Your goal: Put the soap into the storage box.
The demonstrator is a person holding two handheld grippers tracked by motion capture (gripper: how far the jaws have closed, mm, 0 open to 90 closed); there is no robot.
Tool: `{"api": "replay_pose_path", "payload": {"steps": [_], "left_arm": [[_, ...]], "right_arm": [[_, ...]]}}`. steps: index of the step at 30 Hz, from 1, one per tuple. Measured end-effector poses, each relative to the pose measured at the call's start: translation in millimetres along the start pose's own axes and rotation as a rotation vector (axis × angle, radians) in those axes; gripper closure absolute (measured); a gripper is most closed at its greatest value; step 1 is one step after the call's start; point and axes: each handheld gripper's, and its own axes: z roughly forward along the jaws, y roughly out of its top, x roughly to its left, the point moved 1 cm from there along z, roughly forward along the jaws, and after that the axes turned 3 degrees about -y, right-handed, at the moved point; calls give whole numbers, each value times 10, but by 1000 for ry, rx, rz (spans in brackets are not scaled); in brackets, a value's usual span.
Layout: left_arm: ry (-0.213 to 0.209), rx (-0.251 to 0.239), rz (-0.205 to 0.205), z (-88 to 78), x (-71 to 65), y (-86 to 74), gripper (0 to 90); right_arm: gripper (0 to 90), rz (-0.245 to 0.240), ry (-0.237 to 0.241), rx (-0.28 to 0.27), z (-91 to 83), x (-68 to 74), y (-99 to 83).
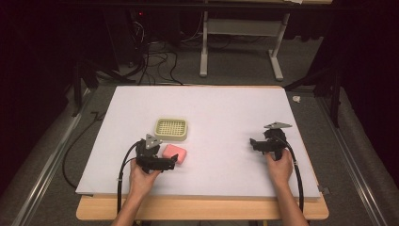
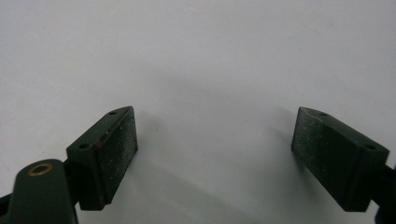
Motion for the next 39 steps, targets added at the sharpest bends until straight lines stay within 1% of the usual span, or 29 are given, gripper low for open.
{"api": "replay_pose_path", "payload": {"steps": [6, 8, 11, 13, 20, 24, 27, 30, 35, 38, 39], "left_arm": [[-5, 36, 11, 127, -78, 11, 12], [3, 44, 15, 166, -101, 11, 12], [34, 65, 28, 223, -136, 8, 12], [34, 75, 33, 262, -158, 2, 13], [37, 99, 16, 380, -176, 1, 22], [62, 107, 17, 428, -186, 2, 33], [70, 118, 21, 453, -191, -2, 44], [104, 137, 29, 485, -196, -13, 65], [98, 134, 16, 494, -190, -13, 76], [83, 131, 5, 495, -185, -17, 108], [73, 130, -8, 493, -177, -23, 115]], "right_arm": [[149, 0, 0, 0, 0, 0, 0], [149, 0, 0, 0, 0, 0, 0], [149, 0, 0, 0, 0, 0, 0], [149, 0, 0, 0, 0, -1, 0], [149, 0, 0, 0, 0, 0, 0], [149, 0, 0, 0, 0, -1, 0], [149, 1, 0, 0, 0, 0, 0], [149, 0, 0, 0, 0, 0, 0], [149, 0, 0, 0, 0, 0, 0], [149, 0, 0, 0, 1, 0, 0], [149, 0, 0, 0, 1, 0, 0]]}}
